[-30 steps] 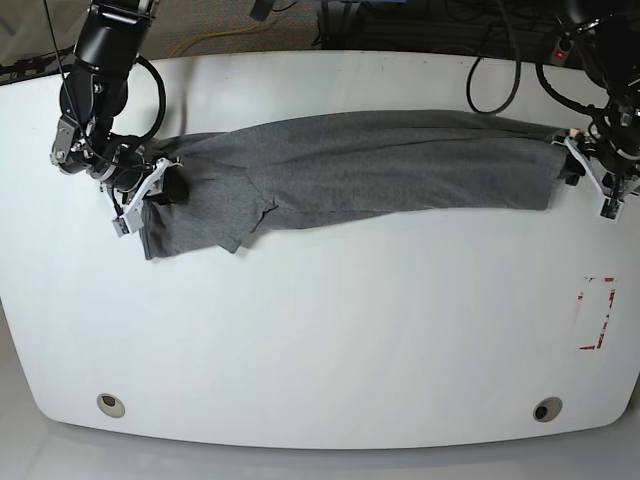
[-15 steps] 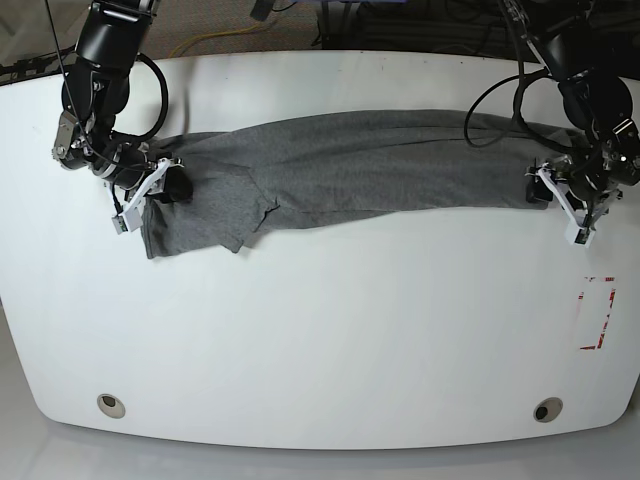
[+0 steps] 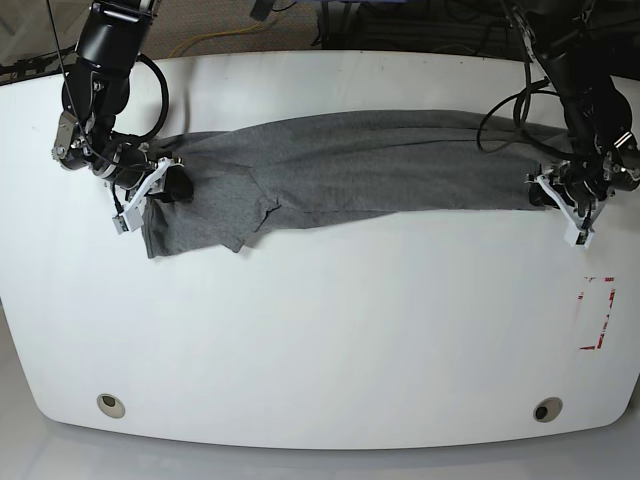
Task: Fold the T-shirt properly
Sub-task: 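Regrasp the shirt end with the left gripper and pull it outward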
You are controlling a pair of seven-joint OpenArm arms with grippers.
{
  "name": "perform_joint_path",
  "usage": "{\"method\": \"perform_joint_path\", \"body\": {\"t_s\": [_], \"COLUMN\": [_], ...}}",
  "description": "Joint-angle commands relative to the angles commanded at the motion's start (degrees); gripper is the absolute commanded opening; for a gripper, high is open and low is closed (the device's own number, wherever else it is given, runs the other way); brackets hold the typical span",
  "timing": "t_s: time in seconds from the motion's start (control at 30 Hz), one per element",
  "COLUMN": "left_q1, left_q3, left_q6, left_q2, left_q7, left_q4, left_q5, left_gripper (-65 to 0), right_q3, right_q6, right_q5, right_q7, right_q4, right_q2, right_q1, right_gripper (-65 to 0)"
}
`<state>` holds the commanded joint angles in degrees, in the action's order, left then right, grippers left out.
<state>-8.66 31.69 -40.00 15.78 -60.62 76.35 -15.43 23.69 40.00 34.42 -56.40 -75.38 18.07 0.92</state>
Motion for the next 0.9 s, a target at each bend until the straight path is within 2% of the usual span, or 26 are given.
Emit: {"method": "perform_joint_path", "body": {"t_s": [0.1, 0.4, 0.53, 0.73, 0.9], "left_q1": [-0.26, 0.79, 2.37, 2.64, 2.2], "left_q3": [0.09, 0.26, 0.26, 0.35, 0.26], "left_q6": [0.0, 0.0, 0.0, 0.0, 0.0], "left_q2": [0.0, 0.09, 1.58, 1.76, 1.76], "left_q7": [0.0, -0.62, -5.01, -6.33, -6.24], "left_q4": [3.96, 19.25, 25.58, 26.02, 25.49], "left_q5": [-0.09, 0.26, -0.09, 0.26, 0.35], "left_gripper": [-59.3, -59.4, -59.4, -58.7, -58.6], "right_q3": [-0.09, 0.0, 0.0, -0.18, -0.18], "right_q6": [0.0, 0.0, 0.0, 0.0, 0.0], "right_q5": [0.0, 0.0, 0.0, 0.0, -0.09], "right_q7": [0.0, 0.0, 0.0, 0.09, 0.18], "right_q4": [0.0, 0.0, 0.09, 0.26, 0.09], "right_q2": [0.0, 0.0, 0.0, -0.09, -1.58], "right_q1": [0.0, 0.0, 0.0, 0.18, 0.26], "right_gripper": [-48.5, -48.5, -48.5, -48.5, -48.5]}}
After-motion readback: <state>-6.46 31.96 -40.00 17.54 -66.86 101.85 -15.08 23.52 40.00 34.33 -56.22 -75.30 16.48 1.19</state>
